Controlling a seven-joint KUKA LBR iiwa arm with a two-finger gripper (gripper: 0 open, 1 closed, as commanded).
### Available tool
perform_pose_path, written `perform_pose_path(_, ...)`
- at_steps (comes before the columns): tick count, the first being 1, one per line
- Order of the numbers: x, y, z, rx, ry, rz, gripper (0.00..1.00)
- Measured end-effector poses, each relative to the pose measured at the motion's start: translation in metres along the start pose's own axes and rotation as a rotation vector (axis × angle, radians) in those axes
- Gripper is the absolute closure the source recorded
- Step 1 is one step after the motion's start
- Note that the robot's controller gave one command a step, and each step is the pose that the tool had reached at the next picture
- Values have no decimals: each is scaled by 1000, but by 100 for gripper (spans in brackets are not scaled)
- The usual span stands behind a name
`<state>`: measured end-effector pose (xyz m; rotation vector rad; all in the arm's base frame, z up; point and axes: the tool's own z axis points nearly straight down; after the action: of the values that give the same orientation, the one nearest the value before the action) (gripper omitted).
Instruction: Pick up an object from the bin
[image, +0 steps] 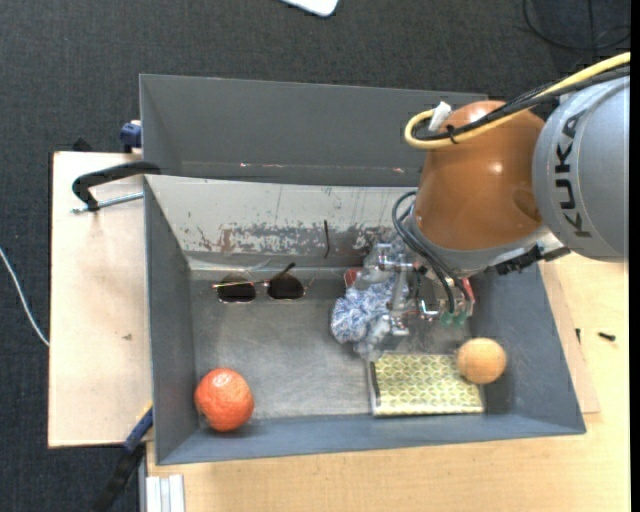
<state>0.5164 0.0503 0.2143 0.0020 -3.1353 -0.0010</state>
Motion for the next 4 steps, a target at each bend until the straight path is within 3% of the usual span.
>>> perform_pose_path(1,-1,0,-4,-1,-7,1,0)
perform_pose_path(2,-32,-25,70,0,-13,-74,0)
perform_pose_path(3,-56,-50,134,-10,-32,-136,0)
perform_pose_path(4,-55,-49,133,-8,-31,-137,0)
